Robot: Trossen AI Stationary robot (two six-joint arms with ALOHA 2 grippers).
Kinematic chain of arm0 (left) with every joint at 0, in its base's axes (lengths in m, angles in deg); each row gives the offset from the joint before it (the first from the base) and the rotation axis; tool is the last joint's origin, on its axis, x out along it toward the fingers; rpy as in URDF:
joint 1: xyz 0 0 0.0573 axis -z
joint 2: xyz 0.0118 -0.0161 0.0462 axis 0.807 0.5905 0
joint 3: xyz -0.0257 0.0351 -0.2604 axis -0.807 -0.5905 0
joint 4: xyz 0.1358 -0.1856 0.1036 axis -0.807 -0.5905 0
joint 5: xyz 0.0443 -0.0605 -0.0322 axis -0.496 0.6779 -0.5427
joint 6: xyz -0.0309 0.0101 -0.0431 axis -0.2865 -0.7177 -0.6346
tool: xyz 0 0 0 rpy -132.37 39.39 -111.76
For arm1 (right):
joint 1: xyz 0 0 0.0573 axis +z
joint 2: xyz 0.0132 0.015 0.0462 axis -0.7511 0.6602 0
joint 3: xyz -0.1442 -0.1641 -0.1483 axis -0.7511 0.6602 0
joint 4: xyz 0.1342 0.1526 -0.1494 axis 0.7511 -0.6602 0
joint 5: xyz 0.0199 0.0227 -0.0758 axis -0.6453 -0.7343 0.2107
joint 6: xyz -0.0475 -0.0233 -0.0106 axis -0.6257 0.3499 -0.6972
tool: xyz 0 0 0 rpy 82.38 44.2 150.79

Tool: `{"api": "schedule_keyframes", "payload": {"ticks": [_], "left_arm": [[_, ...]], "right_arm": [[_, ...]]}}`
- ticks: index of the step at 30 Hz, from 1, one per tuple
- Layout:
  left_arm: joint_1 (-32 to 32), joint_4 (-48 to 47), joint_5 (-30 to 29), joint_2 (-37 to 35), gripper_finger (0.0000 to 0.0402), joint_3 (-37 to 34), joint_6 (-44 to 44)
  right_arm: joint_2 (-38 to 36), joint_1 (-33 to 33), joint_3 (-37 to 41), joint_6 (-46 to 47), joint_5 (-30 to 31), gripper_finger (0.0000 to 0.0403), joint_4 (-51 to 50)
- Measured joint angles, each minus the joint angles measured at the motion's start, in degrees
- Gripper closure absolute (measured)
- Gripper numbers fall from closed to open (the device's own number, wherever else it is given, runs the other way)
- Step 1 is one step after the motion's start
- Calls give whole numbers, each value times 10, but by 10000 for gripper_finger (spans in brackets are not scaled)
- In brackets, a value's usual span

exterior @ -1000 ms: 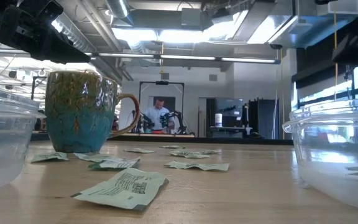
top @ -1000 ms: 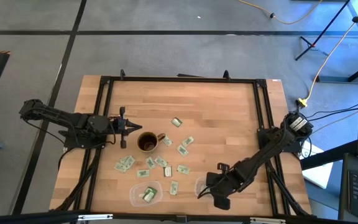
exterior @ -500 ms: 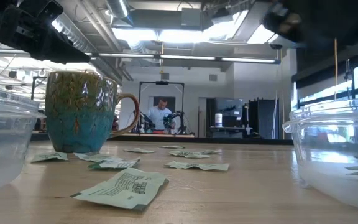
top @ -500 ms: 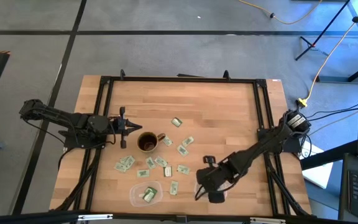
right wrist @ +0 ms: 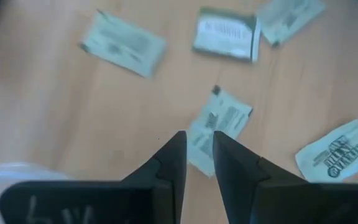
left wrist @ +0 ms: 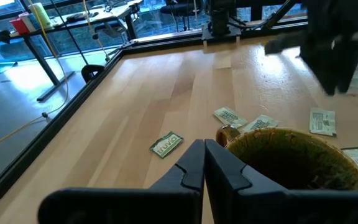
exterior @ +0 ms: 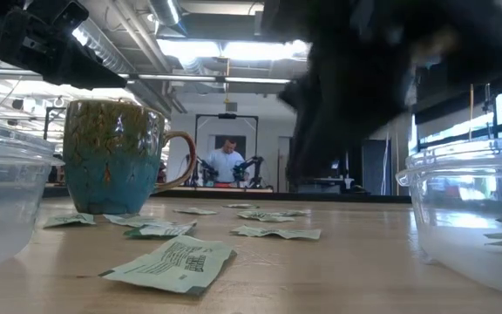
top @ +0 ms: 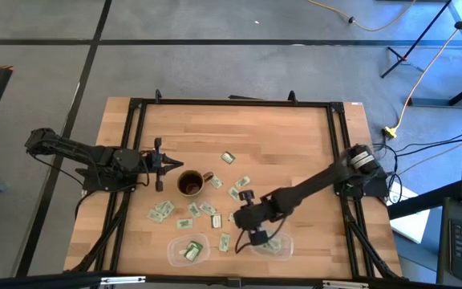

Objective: Pick and place items into bin
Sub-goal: Put the white stevia packet into the right transparent bin

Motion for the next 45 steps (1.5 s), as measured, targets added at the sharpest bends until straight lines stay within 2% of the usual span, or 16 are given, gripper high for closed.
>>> {"api": "schedule_keyframes", "payload": {"ticks": [5, 15, 18, 24, 28, 35, 45], "left_arm": [[0, -1, 0, 0, 398, 0, 0], [0, -2, 0, 0, 398, 0, 0], [0, -1, 0, 0, 397, 0, 0], [0, -1, 0, 0, 397, 0, 0], [0, -1, 0, 0, 397, 0, 0], [0, -1, 0, 0, 397, 0, 0], [0, -6, 0, 0, 394, 0, 0]], "right_arm": [[38, -5, 0, -5, 0, 321, 1], [54, -5, -2, 2, 4, 323, -11], [61, -5, -3, 3, 7, 337, -11], [66, -5, -3, 18, 11, 391, -14], [62, -5, -3, 24, 10, 395, -16], [29, -4, -5, 36, 1, 399, -52], [-73, 25, -7, 98, -1, 401, -84]]}}
